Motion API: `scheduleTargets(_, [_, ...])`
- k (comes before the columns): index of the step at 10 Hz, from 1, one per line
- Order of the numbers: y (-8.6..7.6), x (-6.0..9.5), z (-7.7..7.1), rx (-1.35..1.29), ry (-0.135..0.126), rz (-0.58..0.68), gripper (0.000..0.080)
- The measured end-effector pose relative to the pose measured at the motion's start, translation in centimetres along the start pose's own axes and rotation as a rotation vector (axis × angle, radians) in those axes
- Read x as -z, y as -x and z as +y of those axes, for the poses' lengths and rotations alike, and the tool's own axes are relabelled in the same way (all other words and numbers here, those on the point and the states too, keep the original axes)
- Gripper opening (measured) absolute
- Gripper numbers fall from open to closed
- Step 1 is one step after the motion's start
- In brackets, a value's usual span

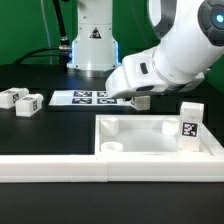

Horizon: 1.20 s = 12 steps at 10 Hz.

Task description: Assemble square table

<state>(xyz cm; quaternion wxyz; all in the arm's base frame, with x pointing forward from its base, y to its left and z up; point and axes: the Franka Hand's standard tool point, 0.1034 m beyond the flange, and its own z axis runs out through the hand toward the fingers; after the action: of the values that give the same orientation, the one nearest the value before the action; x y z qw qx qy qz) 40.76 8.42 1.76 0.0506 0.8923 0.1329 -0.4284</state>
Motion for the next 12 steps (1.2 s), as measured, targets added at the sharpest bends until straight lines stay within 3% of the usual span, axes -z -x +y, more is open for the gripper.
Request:
scheduleTargets(2, [0.0,0.0,0.1,-0.001,-0.002,-0.001,0.0621])
scheduleTargets(4, [0.0,-0.1,0.2,-0.003,-0.004,-0.001,0.0284])
scheduleTargets(10, [0.0,0.1,0.4,-0.008,-0.009,-0.001,0.0287])
scheduleTargets(11, [0.6,2.2,0.3,-0.017,-0.014,-0.020,0.0287])
scheduleTargets(12, [1.0,5.5,0.6,-0.023,-0.025,-0.014,0.0288])
